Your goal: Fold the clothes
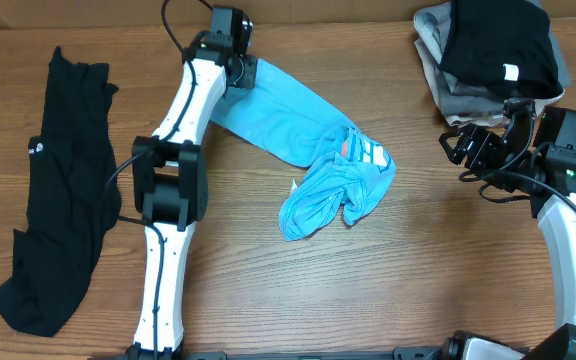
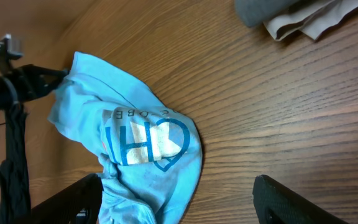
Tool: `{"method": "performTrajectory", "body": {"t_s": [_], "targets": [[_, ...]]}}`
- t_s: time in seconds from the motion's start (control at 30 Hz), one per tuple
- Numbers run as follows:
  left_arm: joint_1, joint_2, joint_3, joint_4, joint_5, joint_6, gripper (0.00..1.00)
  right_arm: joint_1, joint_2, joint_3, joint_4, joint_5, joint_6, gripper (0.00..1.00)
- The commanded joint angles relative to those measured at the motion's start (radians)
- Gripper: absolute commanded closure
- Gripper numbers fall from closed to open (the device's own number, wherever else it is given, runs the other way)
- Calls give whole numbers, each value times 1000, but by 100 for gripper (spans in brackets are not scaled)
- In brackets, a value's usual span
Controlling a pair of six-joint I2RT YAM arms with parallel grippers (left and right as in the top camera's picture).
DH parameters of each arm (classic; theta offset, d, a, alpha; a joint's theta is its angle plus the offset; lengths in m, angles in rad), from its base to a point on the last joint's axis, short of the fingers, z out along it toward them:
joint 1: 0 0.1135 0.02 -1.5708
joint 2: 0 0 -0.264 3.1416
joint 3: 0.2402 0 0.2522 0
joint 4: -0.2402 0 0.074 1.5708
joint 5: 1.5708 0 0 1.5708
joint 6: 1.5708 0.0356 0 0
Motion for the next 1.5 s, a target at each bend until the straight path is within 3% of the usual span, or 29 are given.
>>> {"method": "performTrajectory", "body": {"t_s": [0.0,0.3,0.53,0.83,1.17,1.4,1.47], "targets": [[5,-219,77,-56,-5,9,96,5,3,15,8,-22,-7,20],[-17,-526,79,-209,-4,13,96,26,3,16,9,-98,-8,26],[-56,-649,79,-309,-4,20,96,168,3,16,45,-66,-8,25],[-114,-668,79,-338,-5,43,96,460,52,16,92,161,-8,15],[-113,-669,79,-343,-6,42,96,659,249,16,170,252,-7,14],[-113,-669,79,-349,-11,42,96,723,370,16,230,381,35,14],[-113,-669,79,-348,-32,42,96,723,394,16,233,402,51,18]]}}
